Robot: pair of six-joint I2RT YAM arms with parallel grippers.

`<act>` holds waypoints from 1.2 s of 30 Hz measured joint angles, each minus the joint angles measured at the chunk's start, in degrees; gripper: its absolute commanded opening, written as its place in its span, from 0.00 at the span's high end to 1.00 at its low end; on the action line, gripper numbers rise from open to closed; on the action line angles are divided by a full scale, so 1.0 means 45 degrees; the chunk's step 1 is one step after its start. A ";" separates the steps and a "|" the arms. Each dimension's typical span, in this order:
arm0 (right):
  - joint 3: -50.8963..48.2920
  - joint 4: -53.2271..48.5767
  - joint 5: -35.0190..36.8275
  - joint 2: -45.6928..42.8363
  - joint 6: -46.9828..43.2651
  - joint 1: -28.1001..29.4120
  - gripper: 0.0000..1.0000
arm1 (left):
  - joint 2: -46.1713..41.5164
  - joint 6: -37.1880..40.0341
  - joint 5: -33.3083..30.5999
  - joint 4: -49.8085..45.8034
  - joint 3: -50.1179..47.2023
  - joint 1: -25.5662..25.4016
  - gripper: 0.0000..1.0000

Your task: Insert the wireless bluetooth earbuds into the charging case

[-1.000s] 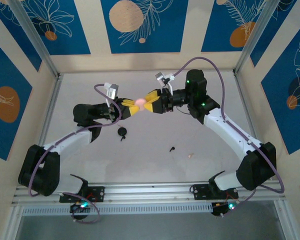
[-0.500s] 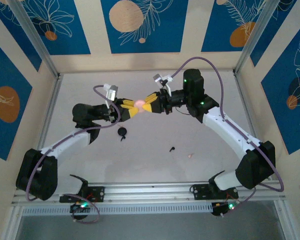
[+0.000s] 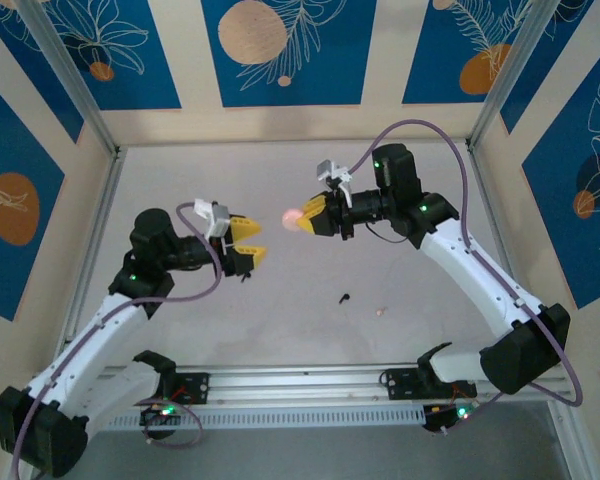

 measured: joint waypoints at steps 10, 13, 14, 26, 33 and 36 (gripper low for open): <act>0.0597 -0.2516 0.1540 0.0787 -0.3604 0.0670 0.87 | -0.0403 0.4663 -0.1035 -0.2671 -0.0554 -0.0141 0.50; 0.0389 -0.2589 0.1792 0.0845 -0.4925 0.1166 0.87 | 0.0024 0.5163 -0.1098 -0.2924 -0.0559 -0.0311 0.50; 0.0277 -0.2569 0.1831 0.0840 -0.5382 0.1350 0.87 | 0.0121 0.5299 -0.1112 -0.2997 -0.0559 -0.0374 0.51; -0.0325 -0.2414 0.2341 0.1943 -0.7907 0.2778 0.87 | 0.0403 0.6135 -0.1185 -0.3706 -0.0559 -0.1141 0.56; -0.0306 -0.2200 0.2331 0.2147 -0.7941 0.2909 0.87 | 0.0403 0.6309 -0.1462 -0.3920 -0.0559 -0.1248 0.59; -0.0306 -0.2059 0.2283 0.2147 -0.7936 0.2909 0.87 | 0.0423 0.6309 -0.1559 -0.3968 -0.0559 -0.1287 0.59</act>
